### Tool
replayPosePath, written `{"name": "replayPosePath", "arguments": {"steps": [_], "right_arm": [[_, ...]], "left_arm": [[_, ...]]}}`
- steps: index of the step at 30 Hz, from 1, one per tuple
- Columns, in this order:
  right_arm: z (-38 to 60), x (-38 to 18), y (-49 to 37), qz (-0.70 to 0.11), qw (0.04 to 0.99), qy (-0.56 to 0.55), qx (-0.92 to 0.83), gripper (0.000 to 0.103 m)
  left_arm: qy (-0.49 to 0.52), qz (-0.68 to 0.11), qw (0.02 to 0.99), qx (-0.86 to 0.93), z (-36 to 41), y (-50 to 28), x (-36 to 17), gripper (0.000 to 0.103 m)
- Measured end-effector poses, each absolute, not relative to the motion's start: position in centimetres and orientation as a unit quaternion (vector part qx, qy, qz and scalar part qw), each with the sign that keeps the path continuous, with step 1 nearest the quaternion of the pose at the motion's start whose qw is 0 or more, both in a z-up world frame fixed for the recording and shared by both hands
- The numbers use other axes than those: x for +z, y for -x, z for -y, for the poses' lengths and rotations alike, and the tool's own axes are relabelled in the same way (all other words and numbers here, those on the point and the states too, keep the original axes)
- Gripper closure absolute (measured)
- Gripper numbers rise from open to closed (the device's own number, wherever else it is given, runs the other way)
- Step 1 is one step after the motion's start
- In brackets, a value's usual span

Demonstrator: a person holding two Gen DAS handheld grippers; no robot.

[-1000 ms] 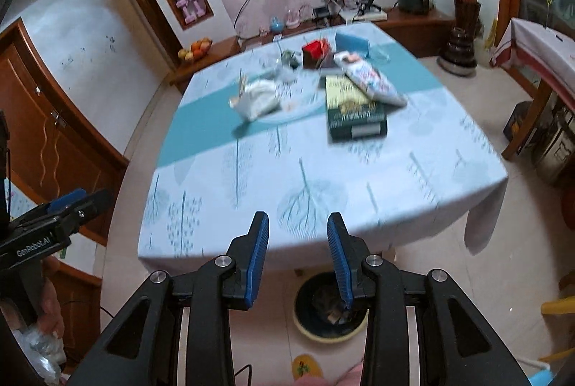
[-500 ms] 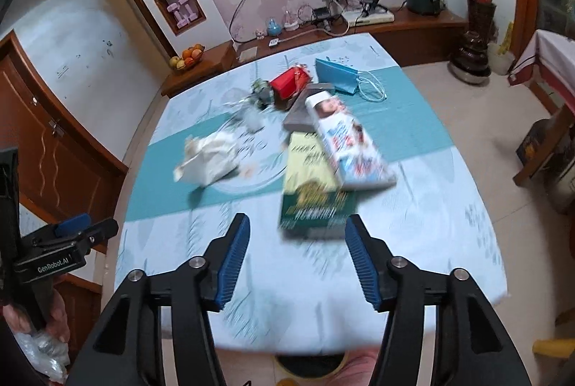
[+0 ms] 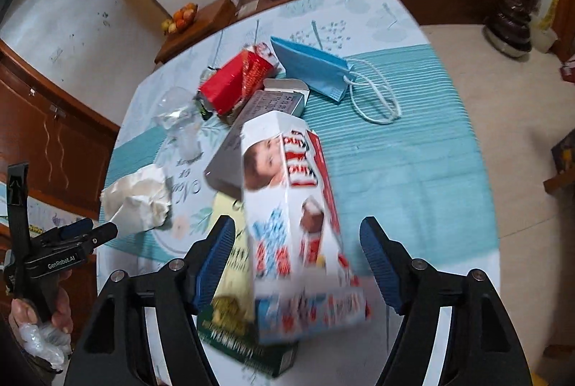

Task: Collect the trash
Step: 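Grasp the white tissue with left tool while right tool grasps the Kinder chocolate box, then carry tissue and Kinder box over the black bin and open both tools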

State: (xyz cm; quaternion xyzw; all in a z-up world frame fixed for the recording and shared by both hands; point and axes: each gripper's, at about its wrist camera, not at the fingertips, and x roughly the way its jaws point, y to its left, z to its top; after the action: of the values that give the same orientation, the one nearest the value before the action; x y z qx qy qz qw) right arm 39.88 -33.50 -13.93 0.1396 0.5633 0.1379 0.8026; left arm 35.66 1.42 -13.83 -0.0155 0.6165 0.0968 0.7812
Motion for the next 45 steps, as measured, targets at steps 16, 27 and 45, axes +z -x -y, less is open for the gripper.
{"name": "replayPosePath", "arguments": {"steps": [16,27,45], "right_arm": [[31.5,-18.2,-43.3,-0.590,0.771,-0.138,0.196,0.041],[31.7,-16.4,-42.1,-0.575,0.779,-0.140,0.208,0.049],[32.2,-10.7,-36.0,-0.557,0.793,-0.150,0.196,0.049]], "left_arm": [[0.066,-0.638,0.758,0.118,-2.1,-37.8,-17.2,0.078],[0.048,-0.618,0.771,0.145,-1.2,-35.5,-14.7,0.082],[0.038,-0.561,0.817,0.132,1.1,-24.7,-5.4,0.082]]}}
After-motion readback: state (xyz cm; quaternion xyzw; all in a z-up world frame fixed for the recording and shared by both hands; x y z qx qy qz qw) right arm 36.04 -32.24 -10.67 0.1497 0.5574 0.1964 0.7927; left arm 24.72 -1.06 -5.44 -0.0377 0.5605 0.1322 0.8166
